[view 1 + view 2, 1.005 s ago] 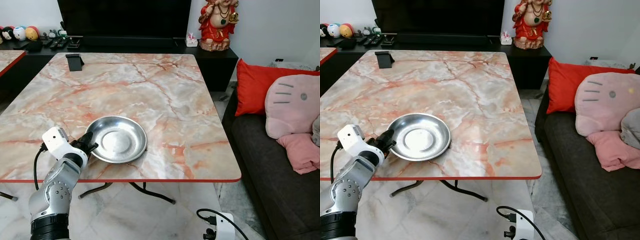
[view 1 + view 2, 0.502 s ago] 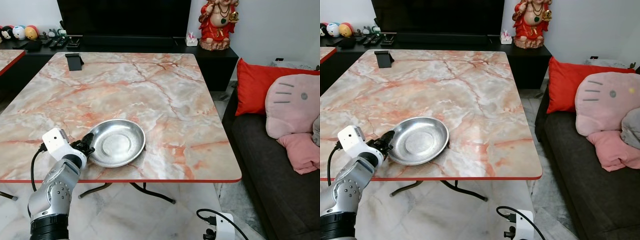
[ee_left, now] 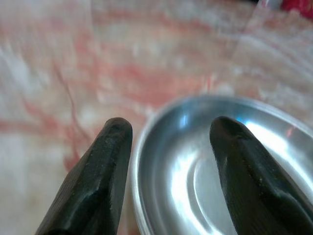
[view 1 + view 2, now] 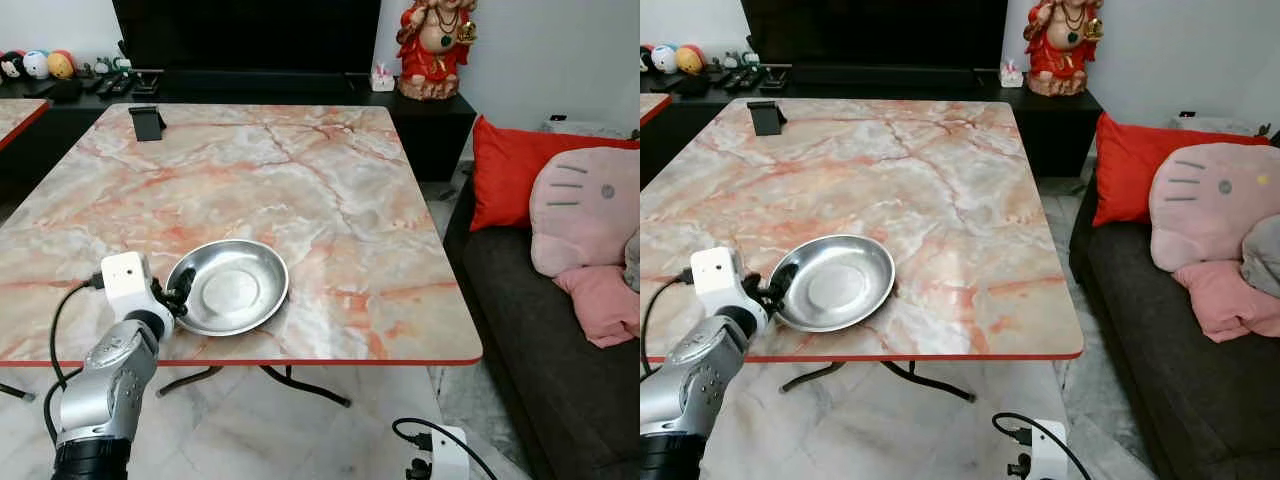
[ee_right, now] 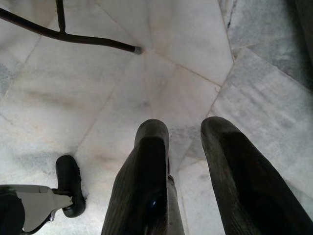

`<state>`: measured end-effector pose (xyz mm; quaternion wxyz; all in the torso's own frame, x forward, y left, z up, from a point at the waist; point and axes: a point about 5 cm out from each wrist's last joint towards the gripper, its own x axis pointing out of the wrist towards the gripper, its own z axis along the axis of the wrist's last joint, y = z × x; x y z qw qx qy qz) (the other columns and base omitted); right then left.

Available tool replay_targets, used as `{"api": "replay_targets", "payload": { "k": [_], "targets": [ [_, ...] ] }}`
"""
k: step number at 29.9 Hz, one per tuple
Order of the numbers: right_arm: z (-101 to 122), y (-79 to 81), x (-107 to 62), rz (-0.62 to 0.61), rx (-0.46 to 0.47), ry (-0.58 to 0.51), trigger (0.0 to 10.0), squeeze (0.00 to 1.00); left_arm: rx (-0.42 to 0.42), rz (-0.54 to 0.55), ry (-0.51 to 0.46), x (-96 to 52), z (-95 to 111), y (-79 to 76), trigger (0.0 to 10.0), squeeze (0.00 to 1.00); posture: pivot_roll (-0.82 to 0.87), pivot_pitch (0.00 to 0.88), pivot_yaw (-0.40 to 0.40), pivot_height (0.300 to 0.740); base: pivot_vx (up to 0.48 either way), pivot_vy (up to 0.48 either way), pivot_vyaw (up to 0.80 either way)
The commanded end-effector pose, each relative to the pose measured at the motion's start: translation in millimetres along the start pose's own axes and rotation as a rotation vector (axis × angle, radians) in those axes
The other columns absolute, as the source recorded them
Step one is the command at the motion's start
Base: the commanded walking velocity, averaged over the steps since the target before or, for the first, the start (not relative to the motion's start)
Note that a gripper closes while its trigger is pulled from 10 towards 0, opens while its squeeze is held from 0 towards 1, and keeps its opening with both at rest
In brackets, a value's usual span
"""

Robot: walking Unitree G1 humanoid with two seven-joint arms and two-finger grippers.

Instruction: Setting the table

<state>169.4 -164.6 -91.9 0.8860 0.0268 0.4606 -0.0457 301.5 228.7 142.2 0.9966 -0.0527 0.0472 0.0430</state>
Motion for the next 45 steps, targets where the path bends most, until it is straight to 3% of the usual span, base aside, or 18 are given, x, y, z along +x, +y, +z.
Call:
{"api": "replay_targets", "payload": {
  "k": [1,5,10,13,14,17,19,28,40,45],
  "targets": [
    [-0.8,-1.4,-0.1,-0.003,-0.002,0.005,10.0,0.00,0.031,-0.013,-0.040,-2.1,6.6,-1.9,10.0,0.00,0.06,0.000,-0.030,0.740,0.000,0.000,0.00],
    [-0.7,-1.2,-0.1,-0.002,-0.001,0.005,10.0,0.00,0.063,-0.001,-0.112,-5.7,17.1,0.5,10.0,0.00,0.06,0.000,-0.029,0.740,0.000,0.000,0.00],
    [0.1,-1.0,-0.1,-0.003,0.004,-0.006,10.0,0.00,0.175,-0.021,-0.231,-9.1,24.1,-6.9,10.0,0.00,0.07,0.000,-0.030,0.740,0.000,0.000,0.00],
    [0.3,-0.9,-0.3,-0.006,0.011,-0.015,10.0,0.00,0.197,-0.102,-0.248,-9.9,11.6,-29.1,10.0,0.00,0.06,0.000,-0.027,0.740,0.000,0.000,0.00],
    [0.3,-0.9,-0.3,-0.006,0.011,-0.015,10.0,0.00,0.197,-0.102,-0.248,-9.9,11.6,-29.1,10.0,0.00,0.06,0.000,-0.027,0.740,0.000,0.000,0.00],
    [0.3,-1.4,-0.6,-0.016,0.020,-0.023,10.0,0.00,0.243,-0.181,-0.267,-9.2,4.5,-51.7,10.0,0.00,0.05,0.000,-0.025,0.740,0.000,0.000,0.00],
    [-0.3,-1.7,-0.7,-0.024,0.023,-0.024,10.0,0.00,0.234,-0.195,-0.289,-7.7,6.1,-57.9,10.0,0.00,0.04,0.000,-0.022,0.740,0.000,0.000,0.00],
    [-6.9,-2.1,-2.3,-0.030,0.016,-0.012,10.0,0.00,0.249,-0.155,-0.288,-10.4,-6.2,-46.0,10.0,0.00,0.03,0.000,-0.012,0.740,0.000,0.000,0.00],
    [-3.3,-1.0,-1.7,-0.042,0.012,-0.026,10.0,0.00,0.237,-0.161,-0.310,-4.5,-3.4,-54.3,10.0,0.00,0.01,0.000,-0.005,0.740,0.000,0.000,0.00],
    [-3.3,-1.3,-1.5,-0.045,0.011,-0.020,10.0,0.00,0.235,-0.158,-0.318,-4.3,-0.1,-54.5,10.0,0.00,0.03,0.000,-0.009,0.740,0.000,0.432,0.00]
  ]
}}
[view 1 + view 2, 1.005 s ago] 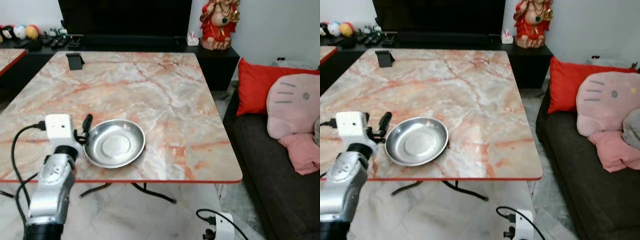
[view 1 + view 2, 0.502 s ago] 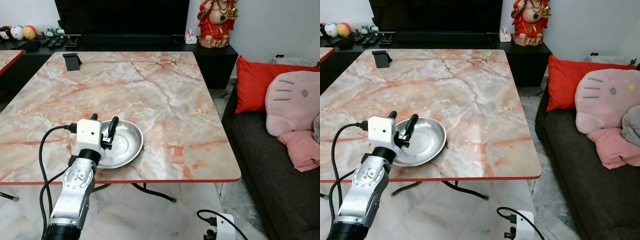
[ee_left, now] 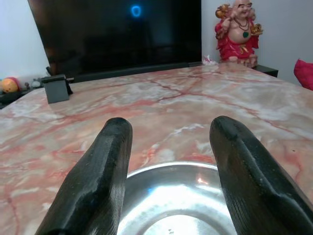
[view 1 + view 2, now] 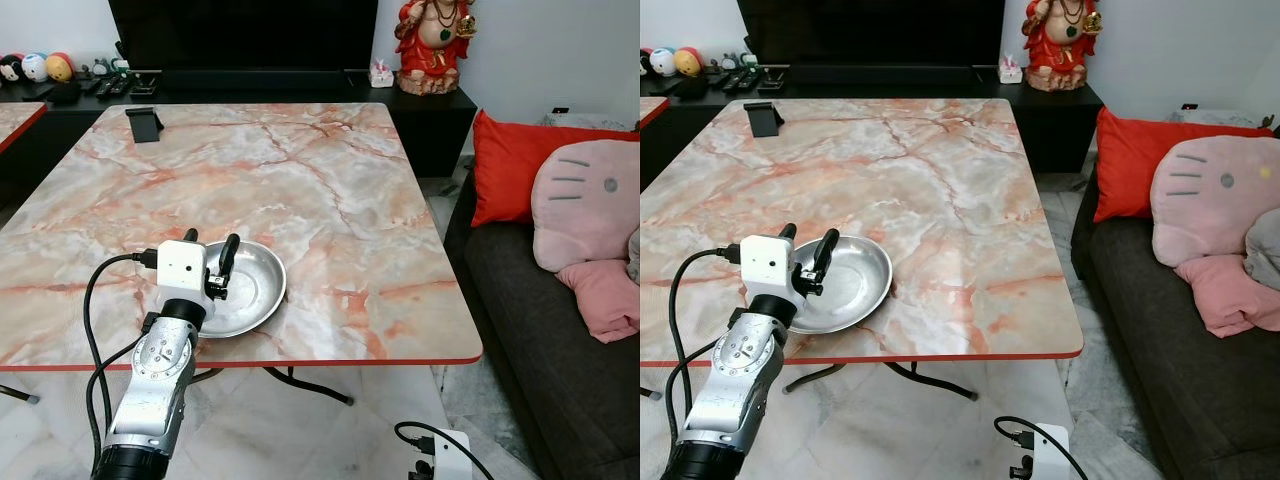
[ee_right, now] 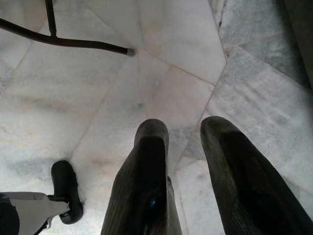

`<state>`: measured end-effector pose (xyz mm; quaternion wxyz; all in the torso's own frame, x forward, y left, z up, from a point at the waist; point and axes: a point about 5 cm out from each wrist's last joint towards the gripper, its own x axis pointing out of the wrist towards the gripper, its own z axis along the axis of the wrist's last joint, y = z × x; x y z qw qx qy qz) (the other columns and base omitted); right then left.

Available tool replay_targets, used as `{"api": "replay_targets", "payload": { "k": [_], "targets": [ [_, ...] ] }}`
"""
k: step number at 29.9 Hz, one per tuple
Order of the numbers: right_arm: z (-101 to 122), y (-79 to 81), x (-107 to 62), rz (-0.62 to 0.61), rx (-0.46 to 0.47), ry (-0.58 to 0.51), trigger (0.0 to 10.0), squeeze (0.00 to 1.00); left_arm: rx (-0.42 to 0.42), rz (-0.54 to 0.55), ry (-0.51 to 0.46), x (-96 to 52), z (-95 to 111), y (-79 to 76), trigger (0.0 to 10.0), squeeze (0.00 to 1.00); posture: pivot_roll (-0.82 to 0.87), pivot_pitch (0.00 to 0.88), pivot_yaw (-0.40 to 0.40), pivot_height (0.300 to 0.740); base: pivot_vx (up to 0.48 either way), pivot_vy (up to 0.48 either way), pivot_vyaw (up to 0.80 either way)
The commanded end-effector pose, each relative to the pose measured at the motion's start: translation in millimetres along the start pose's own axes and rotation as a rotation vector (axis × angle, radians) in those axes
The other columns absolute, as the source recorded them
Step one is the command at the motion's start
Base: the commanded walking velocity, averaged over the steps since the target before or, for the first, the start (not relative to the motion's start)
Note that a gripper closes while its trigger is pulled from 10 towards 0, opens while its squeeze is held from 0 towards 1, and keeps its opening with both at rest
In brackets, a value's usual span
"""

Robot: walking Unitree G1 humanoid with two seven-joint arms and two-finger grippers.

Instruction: Setting the table

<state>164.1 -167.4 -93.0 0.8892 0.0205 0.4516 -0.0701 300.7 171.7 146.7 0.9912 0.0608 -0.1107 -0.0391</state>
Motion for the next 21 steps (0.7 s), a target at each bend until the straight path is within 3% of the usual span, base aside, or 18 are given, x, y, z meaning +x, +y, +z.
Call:
{"api": "replay_targets", "payload": {
  "k": [1,21],
  "targets": [
    [2.0,2.3,0.6,0.006,-0.002,0.001,10.0,0.00,0.020,0.017,-0.001,2.2,1.4,5.4,10.0,0.00,0.03,0.000,-0.009,0.740,0.000,0.435,0.00],
    [3.6,3.3,1.0,0.016,0.001,-0.002,10.0,0.00,0.029,0.043,-0.004,0.3,2.6,10.7,10.0,0.00,0.05,0.000,-0.012,0.740,0.000,0.422,0.08]
  ]
}}
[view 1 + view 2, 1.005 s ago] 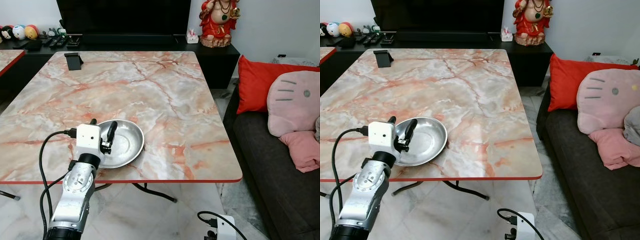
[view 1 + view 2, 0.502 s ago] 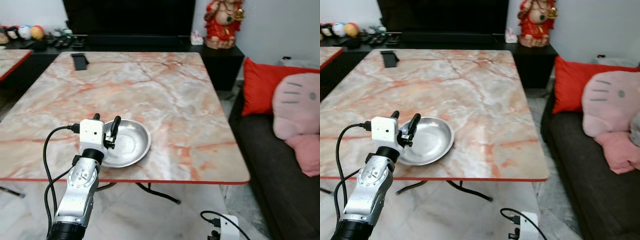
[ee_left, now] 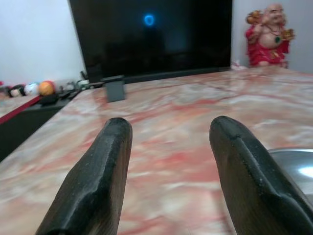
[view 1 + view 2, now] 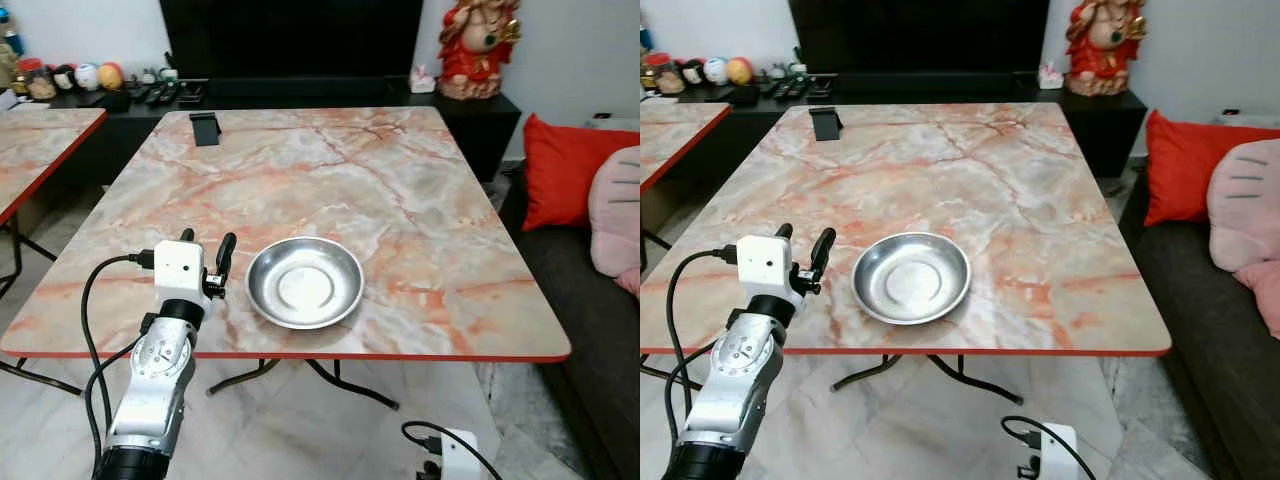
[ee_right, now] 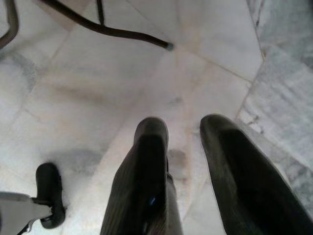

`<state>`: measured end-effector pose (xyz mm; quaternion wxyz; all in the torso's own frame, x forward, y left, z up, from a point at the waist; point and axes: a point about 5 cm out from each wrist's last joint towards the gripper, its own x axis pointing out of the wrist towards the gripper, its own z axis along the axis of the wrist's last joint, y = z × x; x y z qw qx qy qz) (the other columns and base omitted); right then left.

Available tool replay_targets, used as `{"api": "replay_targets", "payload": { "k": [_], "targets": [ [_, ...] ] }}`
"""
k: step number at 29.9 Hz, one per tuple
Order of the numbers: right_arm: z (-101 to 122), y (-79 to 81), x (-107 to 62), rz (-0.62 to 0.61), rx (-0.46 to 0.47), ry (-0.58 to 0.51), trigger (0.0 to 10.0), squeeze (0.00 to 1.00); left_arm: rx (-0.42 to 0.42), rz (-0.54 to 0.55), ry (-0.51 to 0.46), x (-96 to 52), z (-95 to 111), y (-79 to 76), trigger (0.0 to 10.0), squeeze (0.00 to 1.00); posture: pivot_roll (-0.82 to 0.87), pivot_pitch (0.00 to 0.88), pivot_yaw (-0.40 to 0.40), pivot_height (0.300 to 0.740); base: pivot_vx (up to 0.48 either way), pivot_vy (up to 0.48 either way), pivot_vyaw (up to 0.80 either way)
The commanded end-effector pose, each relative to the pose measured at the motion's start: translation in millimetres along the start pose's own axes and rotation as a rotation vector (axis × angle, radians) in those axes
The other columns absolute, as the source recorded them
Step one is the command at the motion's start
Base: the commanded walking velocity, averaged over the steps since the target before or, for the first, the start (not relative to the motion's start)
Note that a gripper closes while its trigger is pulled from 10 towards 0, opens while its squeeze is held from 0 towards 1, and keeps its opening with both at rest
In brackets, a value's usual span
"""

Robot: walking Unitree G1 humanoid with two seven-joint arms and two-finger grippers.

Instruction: Setting the table

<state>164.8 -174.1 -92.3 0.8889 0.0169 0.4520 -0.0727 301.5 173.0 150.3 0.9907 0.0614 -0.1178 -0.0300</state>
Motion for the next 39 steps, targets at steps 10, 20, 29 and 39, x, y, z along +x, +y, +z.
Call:
{"api": "replay_targets", "payload": {
  "k": [10,20,29,39],
  "targets": [
    [2.2,10.7,0.3,0.025,0.019,-0.004,10.0,0.00,0.030,0.028,0.012,-1.7,-0.6,11.2,10.0,0.00,0.05,0.000,-0.012,0.740,0.000,0.418,0.00],
    [2.4,11.0,0.3,0.028,0.018,-0.006,10.0,0.00,0.034,0.032,0.011,-2.0,-0.1,12.5,10.0,0.00,0.05,0.000,-0.012,0.740,0.000,0.419,0.00],
    [2.6,11.1,0.3,0.031,0.015,-0.006,10.0,0.00,0.034,0.034,0.012,-2.2,0.1,13.3,10.0,0.00,0.06,0.000,-0.013,0.740,0.000,0.418,0.00],
    [2.9,11.3,0.4,0.032,0.009,-0.007,10.0,0.00,0.033,0.033,0.015,-2.3,-0.2,13.4,10.0,0.00,0.05,0.000,-0.011,0.740,0.000,0.419,0.00]
  ]
}}
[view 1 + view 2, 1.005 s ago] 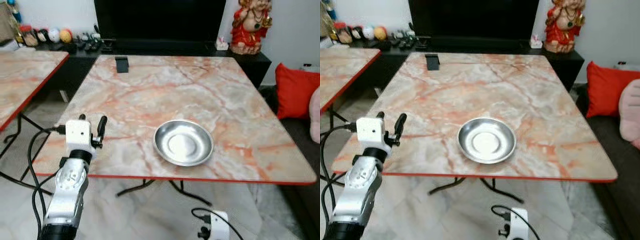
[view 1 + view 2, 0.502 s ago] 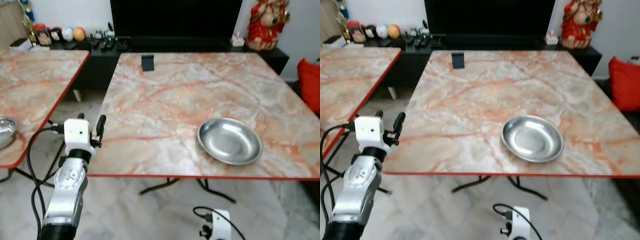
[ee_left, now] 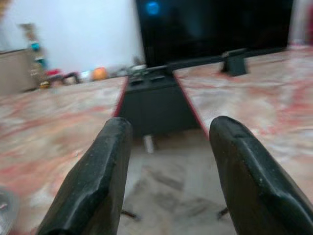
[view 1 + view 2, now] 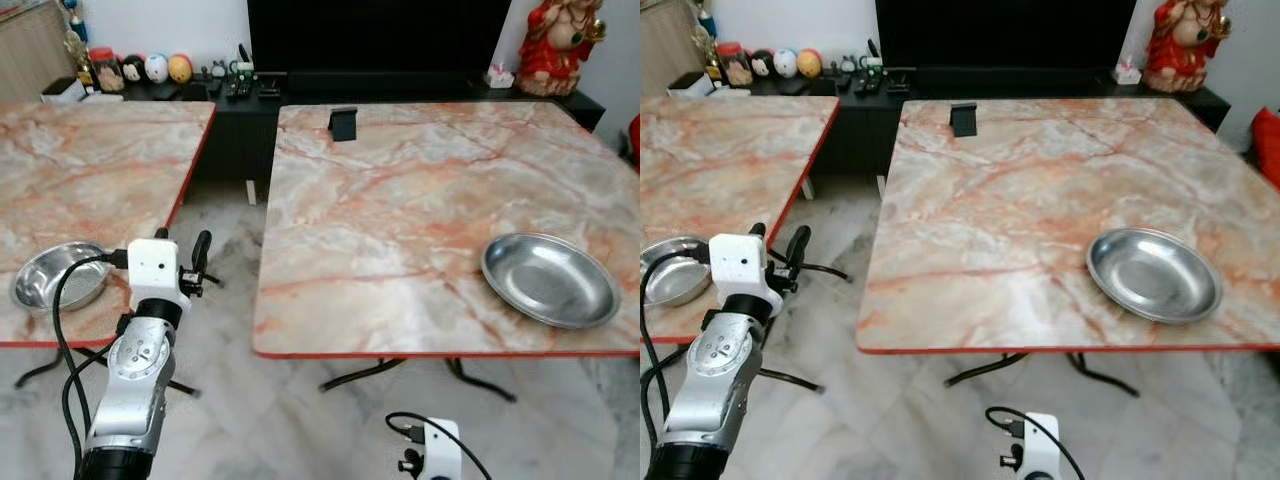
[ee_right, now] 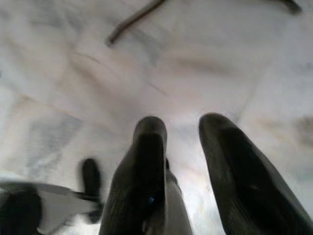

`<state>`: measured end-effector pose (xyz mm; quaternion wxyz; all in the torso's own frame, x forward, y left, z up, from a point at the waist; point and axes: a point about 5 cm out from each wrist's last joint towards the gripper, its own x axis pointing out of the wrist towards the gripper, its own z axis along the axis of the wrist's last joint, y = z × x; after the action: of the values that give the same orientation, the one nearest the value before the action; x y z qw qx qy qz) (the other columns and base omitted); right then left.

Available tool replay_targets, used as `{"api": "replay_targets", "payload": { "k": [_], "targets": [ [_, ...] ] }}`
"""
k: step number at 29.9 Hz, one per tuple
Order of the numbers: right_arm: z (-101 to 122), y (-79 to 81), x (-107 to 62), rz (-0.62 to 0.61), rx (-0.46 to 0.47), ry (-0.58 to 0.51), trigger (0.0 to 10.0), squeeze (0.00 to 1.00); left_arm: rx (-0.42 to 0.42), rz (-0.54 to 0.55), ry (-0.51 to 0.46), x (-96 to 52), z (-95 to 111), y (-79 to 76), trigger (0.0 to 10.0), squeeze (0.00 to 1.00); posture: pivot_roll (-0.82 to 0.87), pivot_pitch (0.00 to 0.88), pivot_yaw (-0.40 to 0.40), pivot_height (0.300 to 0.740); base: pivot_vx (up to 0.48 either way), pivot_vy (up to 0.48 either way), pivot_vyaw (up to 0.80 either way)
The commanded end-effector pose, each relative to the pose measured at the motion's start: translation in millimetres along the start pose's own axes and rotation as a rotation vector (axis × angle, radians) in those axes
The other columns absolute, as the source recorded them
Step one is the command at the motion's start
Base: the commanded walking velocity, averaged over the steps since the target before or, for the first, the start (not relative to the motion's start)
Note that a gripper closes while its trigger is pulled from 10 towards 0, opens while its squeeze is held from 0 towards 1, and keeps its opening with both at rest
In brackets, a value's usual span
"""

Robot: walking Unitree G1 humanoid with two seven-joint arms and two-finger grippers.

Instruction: Setting the table

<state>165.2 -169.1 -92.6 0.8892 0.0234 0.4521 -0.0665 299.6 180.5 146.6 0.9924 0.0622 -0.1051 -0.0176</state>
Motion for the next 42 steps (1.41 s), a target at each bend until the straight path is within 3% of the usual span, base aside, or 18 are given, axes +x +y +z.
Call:
{"api": "replay_targets", "payload": {
  "k": [1,32,36,37,42],
  "targets": [
    [3.2,6.3,0.7,0.016,0.001,-0.007,10.0,0.00,0.029,0.010,-0.013,1.0,3.9,6.5,10.0,0.00,0.05,0.000,-0.012,0.740,0.000,0.420,0.00],
    [2.2,6.3,0.6,0.020,-0.008,-0.001,10.0,0.00,-0.003,0.005,-0.014,3.5,5.2,8.0,10.0,0.00,0.06,0.000,-0.012,0.740,0.000,0.377,0.00],
    [2.5,6.3,0.6,0.020,-0.009,-0.001,10.0,0.00,-0.121,0.007,0.045,4.4,-0.7,7.4,10.0,0.00,0.06,0.000,-0.013,0.740,0.000,0.000,0.00],
    [2.6,6.3,0.7,0.020,-0.011,-0.001,10.0,0.00,-0.200,0.000,0.068,5.6,-2.3,6.7,10.0,0.00,0.06,0.000,-0.013,0.740,0.000,0.000,0.00],
    [2.5,6.2,0.7,0.020,-0.011,0.000,10.0,0.00,-0.311,-0.021,0.094,5.8,-3.3,5.4,10.0,0.00,0.06,0.000,-0.013,0.740,0.000,0.000,0.00]
  ]
}}
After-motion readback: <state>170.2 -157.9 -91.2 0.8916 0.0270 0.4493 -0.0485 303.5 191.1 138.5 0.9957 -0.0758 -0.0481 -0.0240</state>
